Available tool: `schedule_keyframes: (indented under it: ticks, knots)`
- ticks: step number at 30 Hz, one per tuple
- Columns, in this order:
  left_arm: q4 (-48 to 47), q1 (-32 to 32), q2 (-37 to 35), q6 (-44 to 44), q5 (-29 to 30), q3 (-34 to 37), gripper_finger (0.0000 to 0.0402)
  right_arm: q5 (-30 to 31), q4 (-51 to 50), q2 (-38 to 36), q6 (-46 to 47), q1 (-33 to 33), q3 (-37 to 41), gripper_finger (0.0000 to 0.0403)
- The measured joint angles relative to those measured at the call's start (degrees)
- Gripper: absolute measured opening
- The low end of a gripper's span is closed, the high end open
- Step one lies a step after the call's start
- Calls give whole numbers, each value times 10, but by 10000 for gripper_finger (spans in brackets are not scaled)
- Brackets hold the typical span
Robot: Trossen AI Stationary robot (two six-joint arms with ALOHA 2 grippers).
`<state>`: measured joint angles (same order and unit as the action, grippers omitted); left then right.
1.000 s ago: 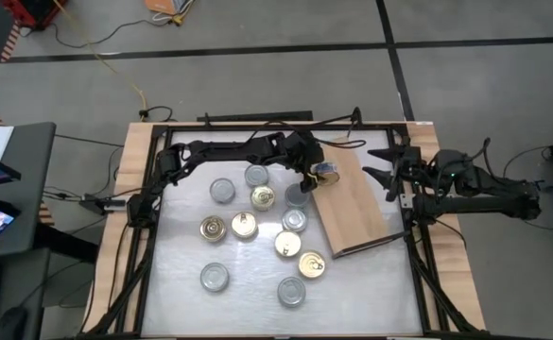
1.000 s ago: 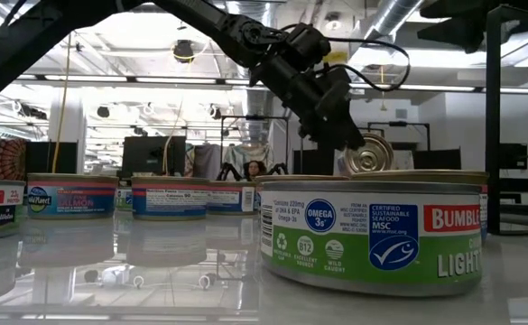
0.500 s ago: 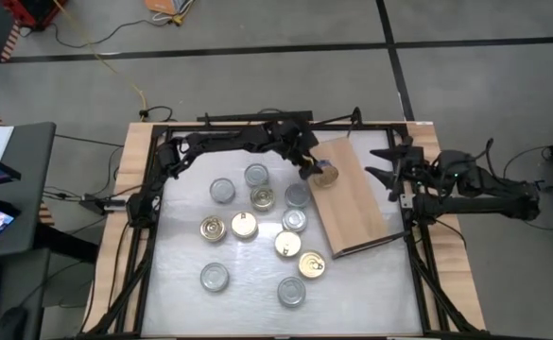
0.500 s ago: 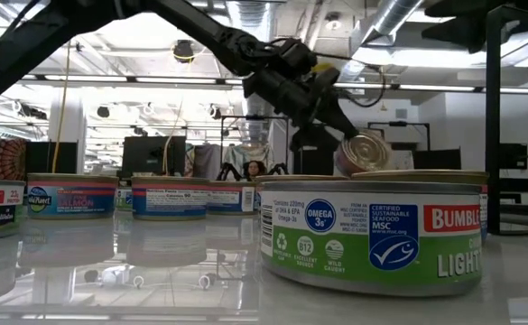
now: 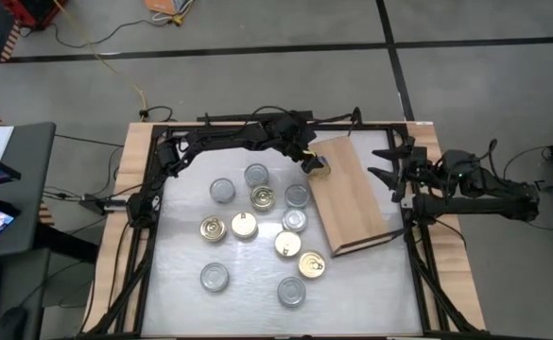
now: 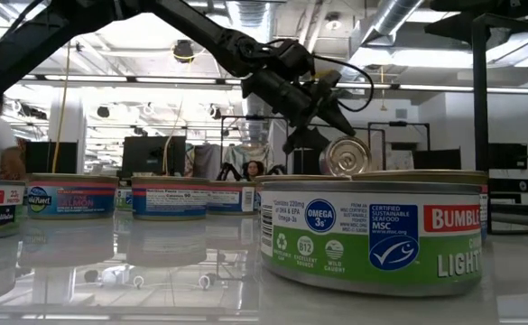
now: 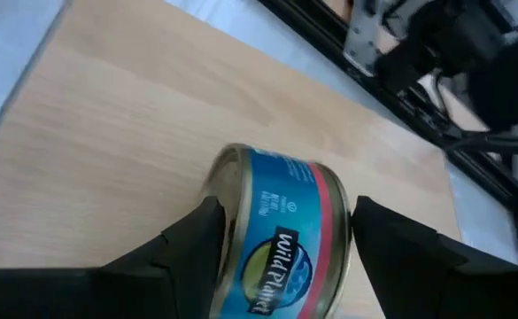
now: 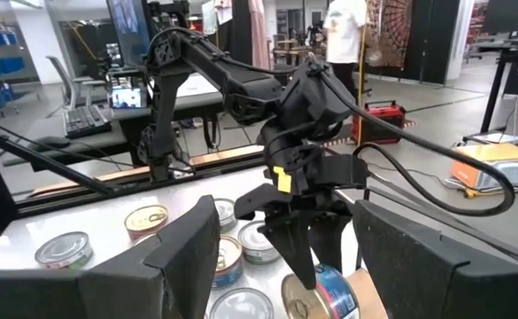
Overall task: Stack canned seafood by type on shelf
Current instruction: Put the blue tuna can on the shelf
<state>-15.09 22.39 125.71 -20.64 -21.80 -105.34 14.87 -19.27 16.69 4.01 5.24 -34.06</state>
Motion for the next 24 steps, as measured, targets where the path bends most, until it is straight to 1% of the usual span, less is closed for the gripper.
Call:
schedule_keyframes:
  ticks: [2,4,7,13,21,24]
  knots:
    - [-2,-1,0,-2,4,0,241,0,0,0,0,0,0,283]
    - [-3,-3,0,-1,21,0,242,0,0,0,0,0,0,283]
    - [-8,-6,0,34,50,0,243,0,0,0,0,0,0,283]
    - [-12,-17,0,100,44,0,244,0,0,0,-2,0,0,283]
    - [-69,-48,0,210,134,0,243,0,4,0,-4,0,0,283]
    - [-70,-60,0,221,150,0,224,0,6,0,-4,0,0,283]
